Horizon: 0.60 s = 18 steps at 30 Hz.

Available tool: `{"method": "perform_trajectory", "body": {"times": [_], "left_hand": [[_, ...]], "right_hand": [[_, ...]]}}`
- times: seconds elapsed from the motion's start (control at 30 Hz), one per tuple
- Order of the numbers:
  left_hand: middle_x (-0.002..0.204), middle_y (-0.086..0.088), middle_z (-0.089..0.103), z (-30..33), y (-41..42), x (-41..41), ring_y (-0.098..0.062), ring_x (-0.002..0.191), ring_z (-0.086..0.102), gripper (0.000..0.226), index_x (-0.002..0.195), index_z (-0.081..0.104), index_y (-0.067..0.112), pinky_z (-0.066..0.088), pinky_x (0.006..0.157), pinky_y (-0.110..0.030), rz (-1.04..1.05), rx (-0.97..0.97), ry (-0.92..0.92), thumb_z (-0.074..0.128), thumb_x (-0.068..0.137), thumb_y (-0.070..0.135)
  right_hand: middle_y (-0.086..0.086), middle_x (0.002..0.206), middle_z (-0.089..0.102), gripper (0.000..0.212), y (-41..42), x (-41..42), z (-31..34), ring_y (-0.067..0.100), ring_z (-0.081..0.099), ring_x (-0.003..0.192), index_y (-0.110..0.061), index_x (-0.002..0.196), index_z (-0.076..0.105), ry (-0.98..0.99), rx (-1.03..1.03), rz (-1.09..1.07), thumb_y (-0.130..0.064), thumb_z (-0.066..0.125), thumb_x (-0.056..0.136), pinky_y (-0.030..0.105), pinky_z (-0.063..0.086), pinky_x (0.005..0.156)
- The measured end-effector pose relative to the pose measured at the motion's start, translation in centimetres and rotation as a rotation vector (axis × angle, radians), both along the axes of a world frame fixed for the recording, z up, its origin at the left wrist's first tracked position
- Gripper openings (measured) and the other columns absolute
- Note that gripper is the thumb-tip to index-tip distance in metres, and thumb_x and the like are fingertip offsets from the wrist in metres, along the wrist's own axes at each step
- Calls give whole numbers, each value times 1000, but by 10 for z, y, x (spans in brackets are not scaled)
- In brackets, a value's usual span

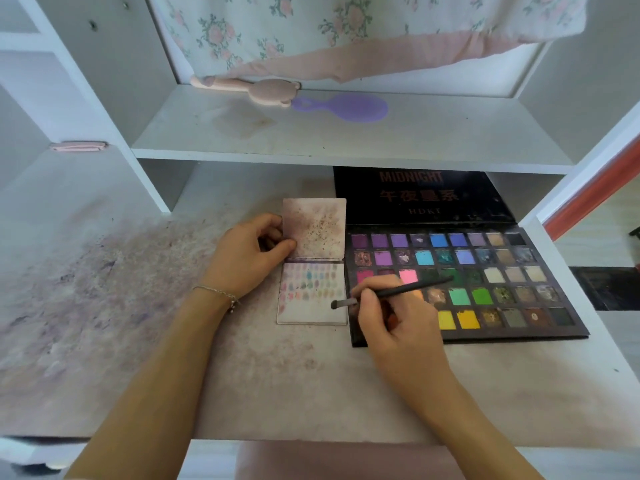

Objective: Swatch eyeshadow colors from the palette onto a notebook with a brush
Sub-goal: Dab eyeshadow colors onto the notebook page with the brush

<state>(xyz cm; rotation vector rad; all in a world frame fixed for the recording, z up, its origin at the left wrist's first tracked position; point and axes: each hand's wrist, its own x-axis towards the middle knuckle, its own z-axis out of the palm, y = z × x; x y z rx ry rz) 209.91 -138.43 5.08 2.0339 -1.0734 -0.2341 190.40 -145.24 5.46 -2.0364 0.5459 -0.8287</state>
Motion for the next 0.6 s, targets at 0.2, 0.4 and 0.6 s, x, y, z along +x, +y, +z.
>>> {"method": "perform_trajectory", "body": {"times": [0.2,0.4,0.6], "left_hand": [[72,15,55,-2,0,1,-13,73,56,18,89,54,22,43,68,-22,4,3,-20,69,79,18],[72,17,55,-4,0,3,-6,69,53,17,87,54,24,41,66,-14,6,2,-11,69,78,20],[74,12,58,-5,0,3,-10,71,55,16,88,55,23,42,66,-18,3,11,-12,68,79,20]], "right_hand": [[-11,75,60,26,16,27,-1,10,59,72,-16,83,63,31,-50,82,-30,41,83,19,46,65],[-13,77,55,25,17,33,-4,11,57,73,-15,82,62,48,-86,88,-28,41,83,22,44,68],[-6,82,60,32,18,34,-7,13,59,77,-10,87,65,92,-105,116,-31,40,84,21,45,71]]}}
